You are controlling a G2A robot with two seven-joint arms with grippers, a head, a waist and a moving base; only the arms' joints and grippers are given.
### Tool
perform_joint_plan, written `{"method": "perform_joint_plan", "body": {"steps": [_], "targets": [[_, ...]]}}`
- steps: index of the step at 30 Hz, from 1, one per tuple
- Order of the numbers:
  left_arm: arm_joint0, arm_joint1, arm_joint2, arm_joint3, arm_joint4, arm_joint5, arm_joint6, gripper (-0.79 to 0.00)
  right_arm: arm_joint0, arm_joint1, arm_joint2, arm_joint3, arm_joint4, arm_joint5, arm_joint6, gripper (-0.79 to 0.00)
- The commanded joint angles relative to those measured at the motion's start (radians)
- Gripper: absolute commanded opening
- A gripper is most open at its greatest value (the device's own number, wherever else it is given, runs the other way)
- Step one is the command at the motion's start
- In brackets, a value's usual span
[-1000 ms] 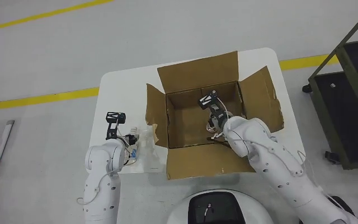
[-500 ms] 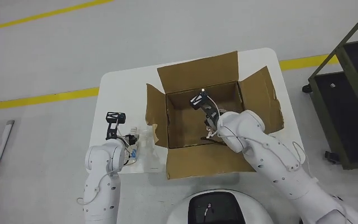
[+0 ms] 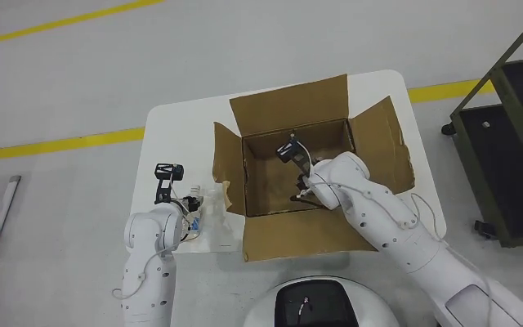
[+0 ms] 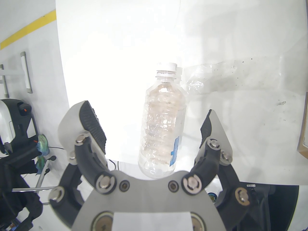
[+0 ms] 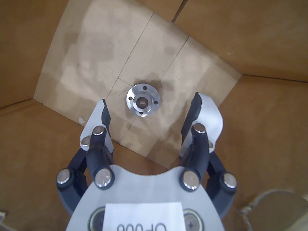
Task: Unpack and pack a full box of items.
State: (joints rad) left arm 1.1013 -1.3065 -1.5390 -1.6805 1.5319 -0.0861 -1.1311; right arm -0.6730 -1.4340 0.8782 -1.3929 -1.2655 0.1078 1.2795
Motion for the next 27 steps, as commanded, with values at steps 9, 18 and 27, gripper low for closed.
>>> {"method": "perform_joint_plan", "body": {"steps": [9, 18, 27], "targets": [[0.000, 0.000, 0.000, 0.000, 0.000, 0.000, 0.000, 0.000, 0.027, -0.023, -0.034, 0.088, -0.009, 0.006, -0.005, -0.385], [0.000, 0.000, 0.000, 0.000, 0.000, 0.000, 0.000, 0.000, 0.052, -0.043, -0.048, 0.170, -0.002, 0.002, -0.024, -0.388], [0.000, 0.000, 0.000, 0.000, 0.000, 0.000, 0.000, 0.000, 0.068, -0.064, -0.067, 0.233, 0.005, -0.004, -0.037, -0.413]]}}
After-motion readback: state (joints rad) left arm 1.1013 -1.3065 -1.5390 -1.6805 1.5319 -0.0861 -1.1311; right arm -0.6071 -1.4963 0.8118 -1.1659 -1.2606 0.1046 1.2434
